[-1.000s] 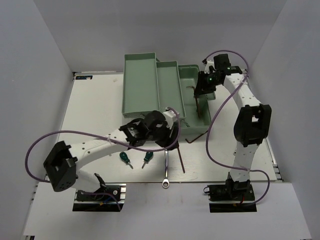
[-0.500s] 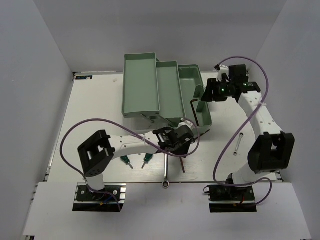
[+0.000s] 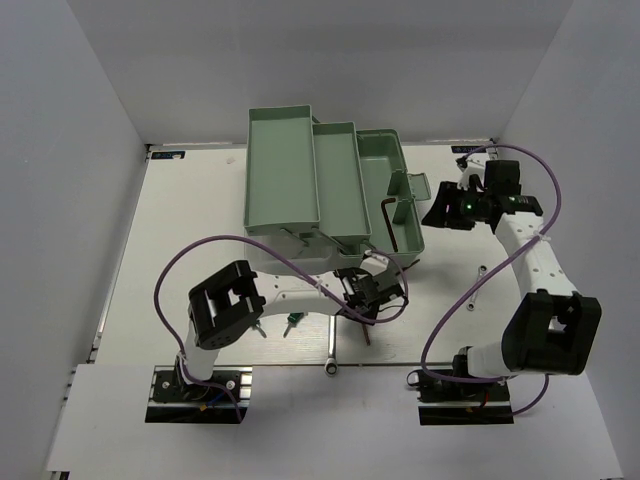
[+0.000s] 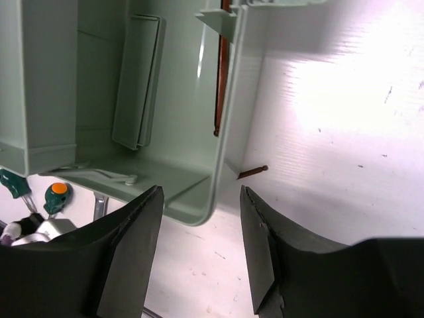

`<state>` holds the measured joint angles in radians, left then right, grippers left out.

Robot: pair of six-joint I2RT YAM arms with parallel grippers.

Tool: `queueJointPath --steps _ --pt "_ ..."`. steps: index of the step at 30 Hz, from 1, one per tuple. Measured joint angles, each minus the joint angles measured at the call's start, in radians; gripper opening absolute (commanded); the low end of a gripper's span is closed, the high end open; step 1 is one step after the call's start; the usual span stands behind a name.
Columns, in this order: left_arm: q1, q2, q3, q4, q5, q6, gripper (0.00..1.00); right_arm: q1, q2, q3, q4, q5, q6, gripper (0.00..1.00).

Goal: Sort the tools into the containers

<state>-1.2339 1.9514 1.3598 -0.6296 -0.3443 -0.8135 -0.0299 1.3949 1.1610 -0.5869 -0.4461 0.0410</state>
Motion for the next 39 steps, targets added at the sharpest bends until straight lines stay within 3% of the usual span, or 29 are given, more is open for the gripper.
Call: queueJointPath --steps 6,11,17,22,23,24,25,26,32,34,36,37,39 --pt "-0.014 0.035 0.032 -0.023 -0.029 -0.041 0.50 -0.054 -0.016 -0.059 0.019 -0.052 0.002 0.56" --pt "-0.020 0.076 0.072 -0.031 -0.051 -0.066 0.44 -0.086 -0.049 -0.110 0.021 -0.090 0.001 0.56" --pt "-0.020 0.091 0.092 -0.045 -0.068 -0.095 0.30 -0.130 -0.082 -0.134 0.023 -0.134 0.002 0.56" --pt "-0.021 0.084 0.071 -0.024 -0.069 -0.109 0.06 -0.162 -0.084 -0.148 0.028 -0.167 0.002 0.56" --pt "-0.020 0.082 0.066 -0.019 -0.068 -0.109 0.04 -0.169 -0.086 -0.150 0.029 -0.173 0.003 0.59" --pt "-0.021 0.080 0.062 -0.014 -0.068 -0.110 0.01 -0.174 -0.087 -0.152 0.028 -0.181 0.003 0.68" --pt "-0.020 0.078 0.058 -0.008 -0.067 -0.111 0.00 -0.179 -0.087 -0.152 0.026 -0.190 0.000 0.83" --pt "-0.021 0.077 0.055 -0.002 -0.065 -0.108 0.00 -0.182 -0.087 -0.152 0.022 -0.197 -0.012 0.91" --pt "-0.048 0.055 0.018 0.071 -0.059 -0.029 0.00 -0.193 -0.112 -0.179 -0.014 -0.211 -0.132 0.91" --pt "-0.068 0.040 0.001 0.092 -0.037 0.016 0.00 -0.205 -0.137 -0.211 -0.021 -0.209 -0.183 0.72" --pt "-0.089 0.027 -0.013 0.107 -0.010 0.069 0.00 -0.222 -0.161 -0.239 -0.024 -0.208 -0.220 0.42" --pt "-0.097 0.020 -0.018 0.113 0.001 0.095 0.00 -0.232 -0.172 -0.249 -0.026 -0.206 -0.235 0.02" --pt "-0.112 -0.004 -0.028 0.124 0.021 0.148 0.00 -0.252 -0.190 -0.262 -0.025 -0.192 -0.233 0.00"
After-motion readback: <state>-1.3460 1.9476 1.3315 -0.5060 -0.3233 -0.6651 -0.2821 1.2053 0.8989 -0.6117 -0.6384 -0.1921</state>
